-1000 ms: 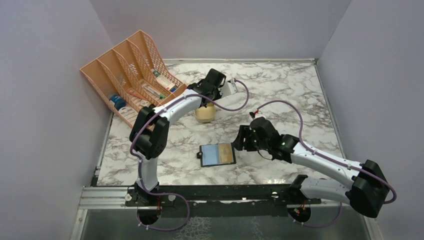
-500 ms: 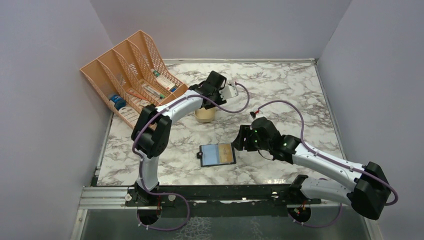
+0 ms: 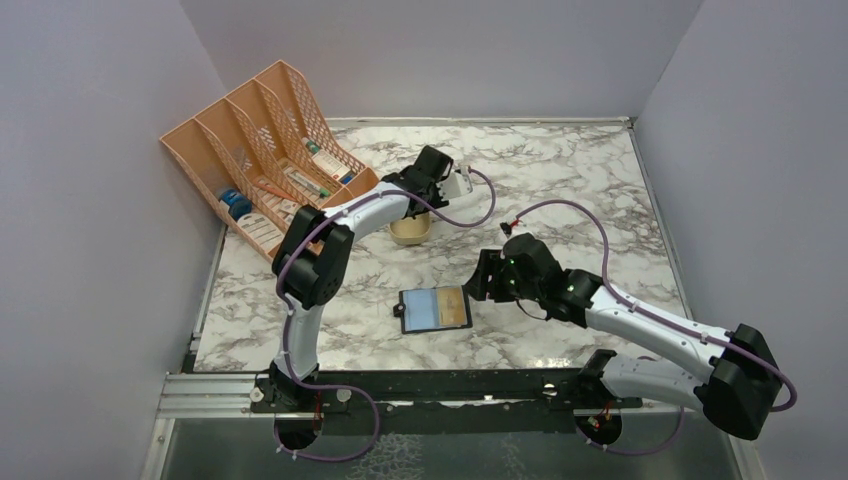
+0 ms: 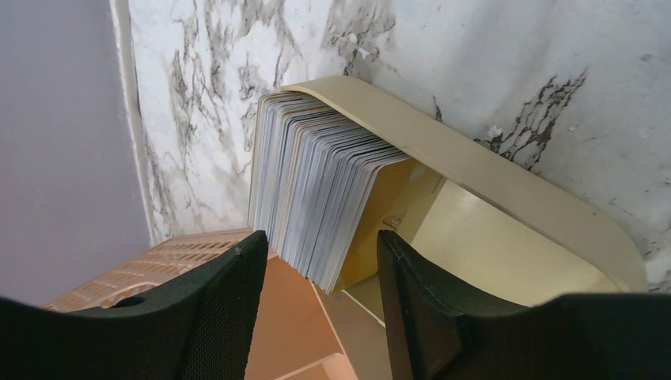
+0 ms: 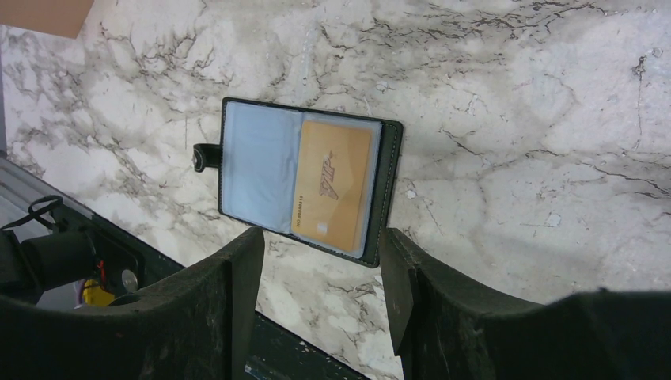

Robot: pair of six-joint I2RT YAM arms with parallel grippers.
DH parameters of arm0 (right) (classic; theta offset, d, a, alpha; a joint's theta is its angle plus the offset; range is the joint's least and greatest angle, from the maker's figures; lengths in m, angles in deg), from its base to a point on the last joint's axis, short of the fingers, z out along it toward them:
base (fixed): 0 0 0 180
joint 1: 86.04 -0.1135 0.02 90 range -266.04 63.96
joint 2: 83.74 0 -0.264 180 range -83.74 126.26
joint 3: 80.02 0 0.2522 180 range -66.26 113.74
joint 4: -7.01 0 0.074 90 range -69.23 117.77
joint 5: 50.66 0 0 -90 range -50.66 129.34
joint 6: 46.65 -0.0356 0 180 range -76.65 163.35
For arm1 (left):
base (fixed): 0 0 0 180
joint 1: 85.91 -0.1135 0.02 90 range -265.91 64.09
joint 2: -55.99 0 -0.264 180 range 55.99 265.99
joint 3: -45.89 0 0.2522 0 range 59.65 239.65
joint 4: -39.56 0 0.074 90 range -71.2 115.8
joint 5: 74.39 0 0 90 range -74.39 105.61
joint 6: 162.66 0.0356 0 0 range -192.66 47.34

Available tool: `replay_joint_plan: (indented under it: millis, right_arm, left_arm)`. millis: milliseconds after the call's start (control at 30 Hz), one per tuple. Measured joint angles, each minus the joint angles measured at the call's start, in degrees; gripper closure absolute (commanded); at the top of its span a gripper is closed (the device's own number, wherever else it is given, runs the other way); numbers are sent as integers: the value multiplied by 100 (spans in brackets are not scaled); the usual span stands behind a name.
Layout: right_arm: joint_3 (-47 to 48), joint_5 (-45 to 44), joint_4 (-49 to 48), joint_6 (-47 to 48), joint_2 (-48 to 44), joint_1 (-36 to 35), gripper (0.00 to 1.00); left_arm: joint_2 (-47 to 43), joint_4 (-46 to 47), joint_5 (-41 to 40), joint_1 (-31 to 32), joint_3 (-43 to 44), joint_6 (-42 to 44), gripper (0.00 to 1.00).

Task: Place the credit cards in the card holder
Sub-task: Pick up the credit card from the storage box.

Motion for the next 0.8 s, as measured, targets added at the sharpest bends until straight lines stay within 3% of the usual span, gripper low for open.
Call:
replay_joint_plan:
  millis: [567, 800]
  right_arm:
    - [33, -4, 26, -4, 7, 0, 45]
    - [33, -4, 26, -4, 7, 0, 45]
  left_arm:
    - [98, 269, -46, -61, -79, 46, 42]
    - [166, 286, -96, -61, -79, 61, 46]
